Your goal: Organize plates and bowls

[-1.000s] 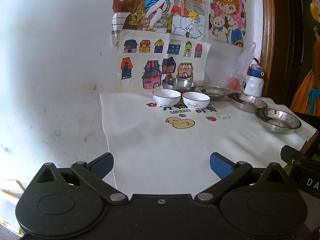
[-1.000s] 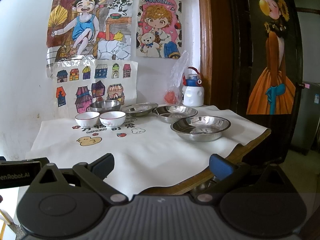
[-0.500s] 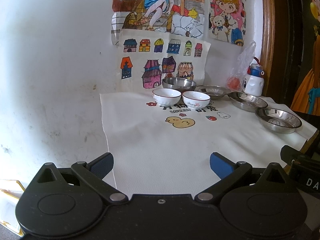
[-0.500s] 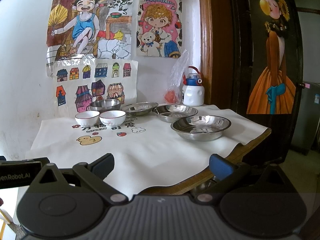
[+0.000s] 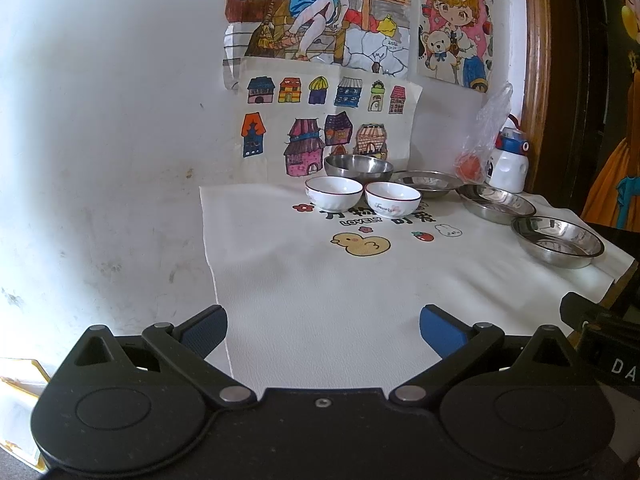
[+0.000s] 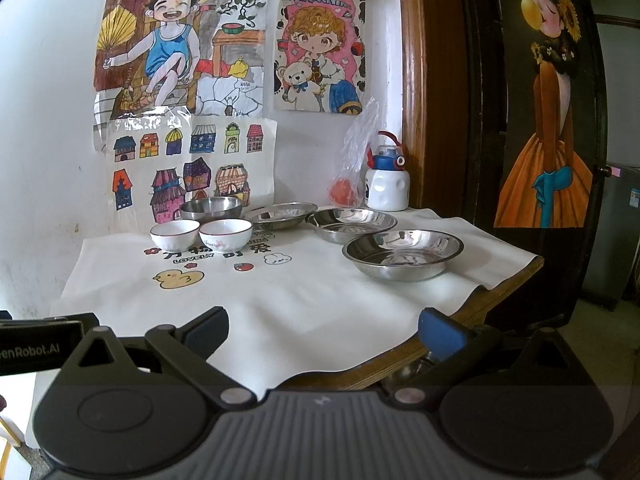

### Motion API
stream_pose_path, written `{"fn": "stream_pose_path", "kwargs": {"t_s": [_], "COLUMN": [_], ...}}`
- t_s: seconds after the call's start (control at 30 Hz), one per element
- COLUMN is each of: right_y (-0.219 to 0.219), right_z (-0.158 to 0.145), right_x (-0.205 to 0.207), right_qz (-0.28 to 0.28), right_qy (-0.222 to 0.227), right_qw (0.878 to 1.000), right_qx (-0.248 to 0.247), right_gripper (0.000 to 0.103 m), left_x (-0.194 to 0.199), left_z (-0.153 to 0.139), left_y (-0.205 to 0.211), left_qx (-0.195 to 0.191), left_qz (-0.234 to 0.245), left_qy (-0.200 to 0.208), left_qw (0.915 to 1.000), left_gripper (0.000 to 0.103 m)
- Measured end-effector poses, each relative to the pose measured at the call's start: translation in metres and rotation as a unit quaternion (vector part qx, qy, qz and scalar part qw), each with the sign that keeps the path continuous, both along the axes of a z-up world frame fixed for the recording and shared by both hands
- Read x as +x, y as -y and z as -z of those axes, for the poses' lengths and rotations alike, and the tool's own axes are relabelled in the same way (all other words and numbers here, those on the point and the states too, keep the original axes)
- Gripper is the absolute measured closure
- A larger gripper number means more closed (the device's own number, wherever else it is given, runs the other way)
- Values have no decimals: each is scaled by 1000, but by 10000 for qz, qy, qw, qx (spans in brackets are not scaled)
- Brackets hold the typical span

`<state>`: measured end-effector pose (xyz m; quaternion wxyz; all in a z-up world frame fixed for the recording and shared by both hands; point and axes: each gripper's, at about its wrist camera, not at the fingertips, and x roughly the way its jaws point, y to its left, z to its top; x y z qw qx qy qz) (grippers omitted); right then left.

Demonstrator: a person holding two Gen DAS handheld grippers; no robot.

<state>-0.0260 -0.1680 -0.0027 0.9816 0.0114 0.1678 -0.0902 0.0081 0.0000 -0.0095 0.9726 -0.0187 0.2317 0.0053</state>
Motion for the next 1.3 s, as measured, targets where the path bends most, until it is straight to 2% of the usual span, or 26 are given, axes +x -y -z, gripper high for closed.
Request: {"fn": "stream_pose_path", "kwargs": {"t_s": [1.03, 1.3], "right_y": [2, 5], "right_z": [6, 9], "right_x": [7, 14], "right_qz": [-25, -14], "right_qy": [-132, -204], "right_qw": [9999, 9998], "right_qx": [-1, 30], "right_gripper": [0, 0], "left_x": [3, 12], "left_z": [1, 1], "left_y": [1, -2], "left_qx": [-28, -300], "left_qz": [11, 109], "left_qy": [-50, 129], "left_qw": [10000, 9994], "left_gripper": [1, 1]}}
